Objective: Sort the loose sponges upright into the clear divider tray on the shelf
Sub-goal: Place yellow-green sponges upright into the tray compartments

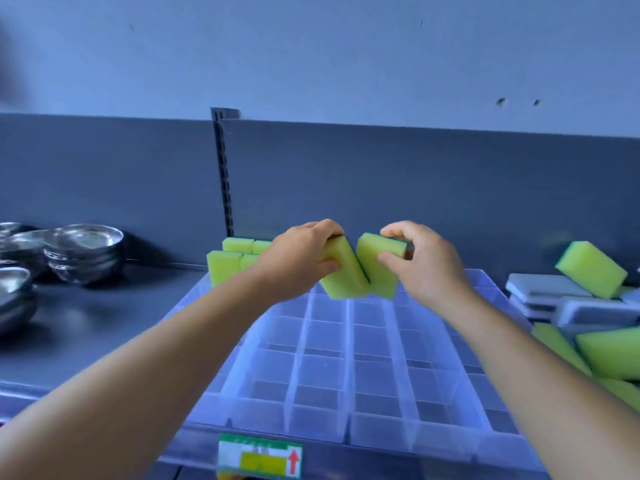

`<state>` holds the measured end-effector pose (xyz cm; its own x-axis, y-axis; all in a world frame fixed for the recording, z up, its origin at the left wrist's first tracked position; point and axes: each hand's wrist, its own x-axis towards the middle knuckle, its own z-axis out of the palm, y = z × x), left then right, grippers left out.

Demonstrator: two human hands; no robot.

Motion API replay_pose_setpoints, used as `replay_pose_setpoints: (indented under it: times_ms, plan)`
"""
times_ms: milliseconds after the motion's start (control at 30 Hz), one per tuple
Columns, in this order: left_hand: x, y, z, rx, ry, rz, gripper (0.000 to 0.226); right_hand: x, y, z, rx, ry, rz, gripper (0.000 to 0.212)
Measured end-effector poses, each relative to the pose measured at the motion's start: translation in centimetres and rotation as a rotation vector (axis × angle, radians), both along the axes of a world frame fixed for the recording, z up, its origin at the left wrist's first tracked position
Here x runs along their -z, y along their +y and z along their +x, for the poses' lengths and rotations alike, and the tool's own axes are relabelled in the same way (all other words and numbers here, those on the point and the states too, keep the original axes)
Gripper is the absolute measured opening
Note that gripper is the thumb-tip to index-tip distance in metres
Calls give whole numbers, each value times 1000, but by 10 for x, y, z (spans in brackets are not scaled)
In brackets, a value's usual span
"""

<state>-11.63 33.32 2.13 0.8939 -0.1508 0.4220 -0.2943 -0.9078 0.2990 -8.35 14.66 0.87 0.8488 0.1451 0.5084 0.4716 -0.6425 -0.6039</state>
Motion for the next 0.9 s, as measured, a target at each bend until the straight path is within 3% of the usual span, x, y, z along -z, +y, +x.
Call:
replay_pose_setpoints:
  times_ms: [467,900]
  plan:
    - [-4,178,-38,-36,-12,78,36,1,159,-37,15,-38,-66,28]
    - [27,207,-19,-71,129,91,42,21,202,-23,81,114,-212,29]
